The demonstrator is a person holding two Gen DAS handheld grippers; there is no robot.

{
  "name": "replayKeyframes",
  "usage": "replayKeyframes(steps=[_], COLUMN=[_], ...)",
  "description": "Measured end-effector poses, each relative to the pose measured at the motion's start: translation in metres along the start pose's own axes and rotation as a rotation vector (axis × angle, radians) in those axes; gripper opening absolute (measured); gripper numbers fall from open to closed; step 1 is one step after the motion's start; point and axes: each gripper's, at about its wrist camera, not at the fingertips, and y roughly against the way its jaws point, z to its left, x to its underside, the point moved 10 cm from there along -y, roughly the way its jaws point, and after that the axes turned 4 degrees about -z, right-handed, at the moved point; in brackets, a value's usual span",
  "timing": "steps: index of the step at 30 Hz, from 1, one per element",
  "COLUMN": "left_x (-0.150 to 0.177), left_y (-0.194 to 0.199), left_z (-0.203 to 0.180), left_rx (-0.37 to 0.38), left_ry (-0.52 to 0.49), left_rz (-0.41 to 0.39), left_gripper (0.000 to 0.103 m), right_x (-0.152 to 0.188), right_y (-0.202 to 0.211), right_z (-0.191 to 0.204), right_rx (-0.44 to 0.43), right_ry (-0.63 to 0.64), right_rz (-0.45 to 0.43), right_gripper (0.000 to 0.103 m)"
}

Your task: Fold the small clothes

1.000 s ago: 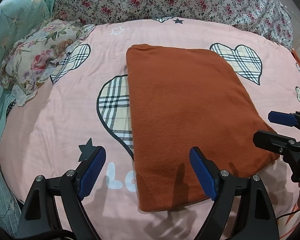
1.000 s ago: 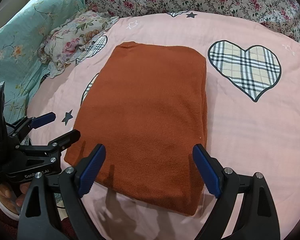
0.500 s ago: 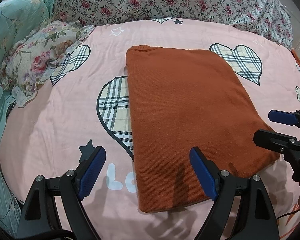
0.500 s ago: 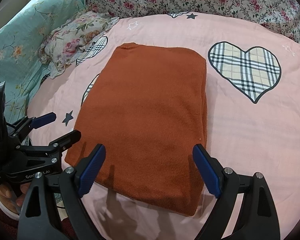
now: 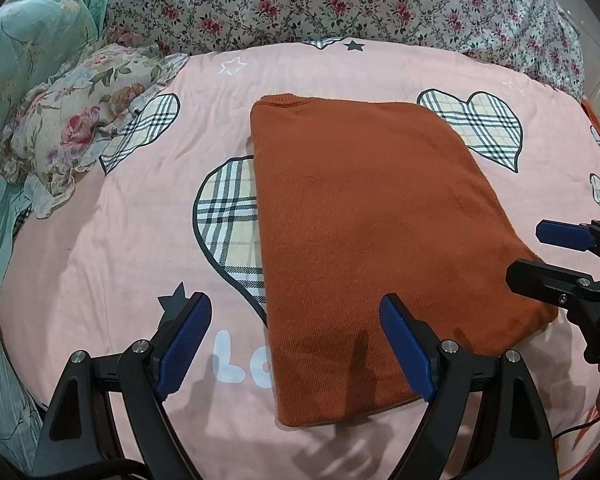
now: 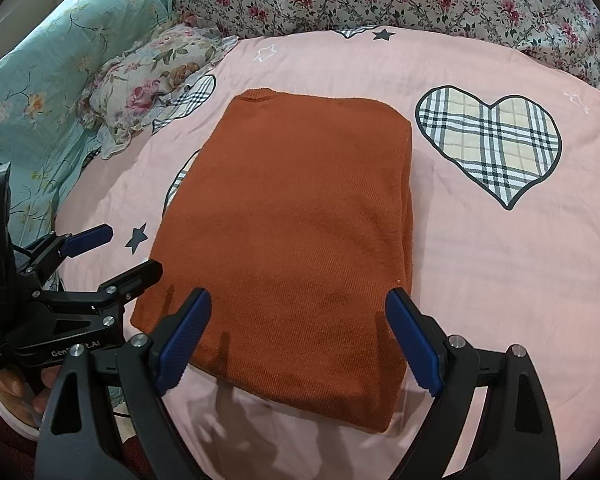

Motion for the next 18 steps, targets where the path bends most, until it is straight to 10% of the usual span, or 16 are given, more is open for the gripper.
replayKeyframes(steps=[18], left_x=[-0.0018], left_y=[-0.0012], left_z=[-0.0022], left_rx=[0.004], left_ry=[-0.005], left_rz=[0.000], left_gripper=[0.087], right_x=[-0.0001], right_y=[0.0002], right_z=[-0.0002], right_rx=[0.000], right_ry=[-0.001], right_rz=[0.000], right_gripper=[0.089])
